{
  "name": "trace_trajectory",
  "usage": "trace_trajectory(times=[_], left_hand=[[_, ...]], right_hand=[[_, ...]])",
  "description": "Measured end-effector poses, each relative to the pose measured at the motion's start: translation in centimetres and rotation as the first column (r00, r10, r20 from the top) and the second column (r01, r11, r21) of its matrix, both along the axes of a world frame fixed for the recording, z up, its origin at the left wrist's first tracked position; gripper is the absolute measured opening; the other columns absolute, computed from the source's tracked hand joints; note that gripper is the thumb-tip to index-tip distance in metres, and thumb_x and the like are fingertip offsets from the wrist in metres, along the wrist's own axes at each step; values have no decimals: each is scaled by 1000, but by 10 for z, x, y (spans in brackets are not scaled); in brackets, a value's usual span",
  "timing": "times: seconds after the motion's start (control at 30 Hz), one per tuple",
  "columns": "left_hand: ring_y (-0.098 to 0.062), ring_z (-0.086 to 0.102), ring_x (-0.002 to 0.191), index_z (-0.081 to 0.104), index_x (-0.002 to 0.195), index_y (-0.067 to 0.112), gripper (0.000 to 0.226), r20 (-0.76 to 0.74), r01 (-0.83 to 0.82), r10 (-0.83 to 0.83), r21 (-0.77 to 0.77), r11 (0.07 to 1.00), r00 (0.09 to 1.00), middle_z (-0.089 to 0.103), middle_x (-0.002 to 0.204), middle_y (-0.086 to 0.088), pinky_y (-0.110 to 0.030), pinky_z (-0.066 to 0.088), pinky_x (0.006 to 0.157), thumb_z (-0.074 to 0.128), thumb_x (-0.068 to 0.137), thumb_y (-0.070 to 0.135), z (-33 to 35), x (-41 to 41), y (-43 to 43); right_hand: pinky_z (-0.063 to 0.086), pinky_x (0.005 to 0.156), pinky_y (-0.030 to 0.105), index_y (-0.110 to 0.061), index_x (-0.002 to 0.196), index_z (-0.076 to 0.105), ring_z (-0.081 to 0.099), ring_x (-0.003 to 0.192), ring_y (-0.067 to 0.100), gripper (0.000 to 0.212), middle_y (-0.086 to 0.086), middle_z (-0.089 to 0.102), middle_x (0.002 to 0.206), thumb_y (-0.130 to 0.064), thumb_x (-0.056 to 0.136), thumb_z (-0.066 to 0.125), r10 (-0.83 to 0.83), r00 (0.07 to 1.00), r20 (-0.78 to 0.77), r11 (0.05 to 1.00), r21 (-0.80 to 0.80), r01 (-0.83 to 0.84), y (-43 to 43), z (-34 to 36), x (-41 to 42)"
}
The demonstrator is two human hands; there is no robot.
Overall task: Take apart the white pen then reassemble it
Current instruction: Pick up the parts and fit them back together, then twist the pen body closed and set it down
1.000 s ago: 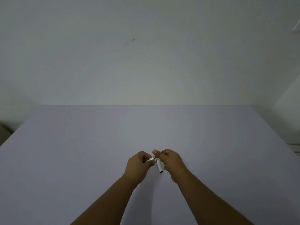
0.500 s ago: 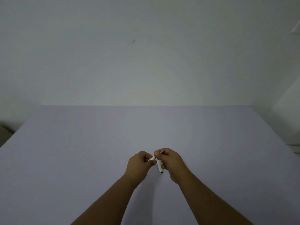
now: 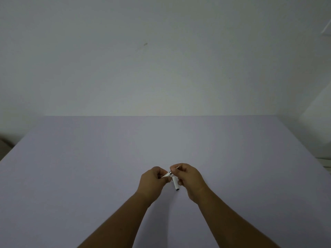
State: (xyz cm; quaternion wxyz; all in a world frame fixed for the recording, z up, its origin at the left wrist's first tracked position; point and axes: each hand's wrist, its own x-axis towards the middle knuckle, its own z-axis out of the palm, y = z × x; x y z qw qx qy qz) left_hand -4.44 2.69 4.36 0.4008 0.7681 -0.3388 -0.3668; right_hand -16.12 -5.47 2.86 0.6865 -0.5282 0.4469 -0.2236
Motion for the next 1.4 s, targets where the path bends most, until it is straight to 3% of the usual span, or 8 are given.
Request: trace_trajectory(times=[0.17, 0.3, 0.5, 0.73, 0.83, 0.97, 1.1, 1.4], left_hand=[[-10, 51, 63, 64, 76, 18, 9, -4, -18, 18, -17, 1000, 1000, 60, 69, 4, -20, 41, 58, 70, 81, 20, 1, -3, 0], [-12, 53, 64, 64, 77, 16, 9, -64, -63, 61, -20, 998, 996, 61, 70, 3, -22, 42, 60, 72, 80, 20, 3, -2, -2], [-11, 57, 66, 64, 74, 20, 9, -65, -104, 102, -33, 994, 993, 64, 71, 3, -21, 44, 60, 72, 79, 20, -1, -4, -4], [-13, 48, 56, 67, 93, 13, 15, -407, -66, 89, 69, 995, 909, 62, 71, -5, -23, 43, 54, 71, 79, 14, -3, 5, -5], [-14, 51, 55, 67, 93, 11, 14, -457, -74, 109, 93, 993, 883, 64, 71, -8, -22, 45, 53, 71, 79, 12, -7, 10, -3], [-15, 67, 67, 66, 97, 11, 10, -546, -98, 135, 96, 991, 827, 76, 86, -6, -24, 56, 61, 64, 87, 12, -19, 16, 1], [-15, 65, 72, 68, 101, 14, 17, -577, -93, 139, 109, 990, 805, 70, 97, -6, -23, 55, 60, 53, 94, 16, -29, 20, 4], [-11, 54, 64, 69, 98, 15, 28, -636, -147, 212, 155, 977, 742, 63, 84, -4, -18, 49, 53, 43, 98, 23, -37, 27, 6]], right_hand=[[43, 56, 25, -16, 71, 67, 45, 54, 12, 24, 0, 59, 68, -38, 80, 68, -16, 995, -94, 1000, -15, 15, -1, 4, 6], [44, 56, 26, -23, 72, 71, 49, 60, 14, 15, -1, 65, 71, -33, 82, 67, 7, 999, -33, 1000, -22, -7, 0, 6, 5], [44, 58, 25, -17, 72, 70, 45, 50, 10, 16, -15, 60, 48, -29, 82, 68, -34, 998, -52, 999, -20, 33, -4, 10, 7], [44, 62, 26, -21, 79, 71, 52, 63, 10, 14, -4, 69, 76, -34, 80, 69, 22, 993, -113, 999, -42, -27, -14, 12, 13], [44, 63, 25, -25, 80, 67, 53, 67, 8, 18, -6, 68, 82, -43, 82, 64, 15, 985, -173, 996, -89, -30, -21, 4, 14], [46, 64, 25, -19, 84, 62, 57, 74, 12, 15, 0, 65, 88, -33, 87, 58, -11, 861, -508, 944, -289, -159, -29, -26, 12], [50, 74, 33, -11, 93, 62, 63, 88, 25, 23, 10, 68, 97, -32, 89, 53, 11, 657, -754, 869, -318, -380, -24, -54, 17], [48, 75, 31, -8, 101, 55, 62, 95, 29, 18, 13, 65, 105, -22, 90, 51, -54, 640, -766, 821, -399, -408, -16, -71, 27]])
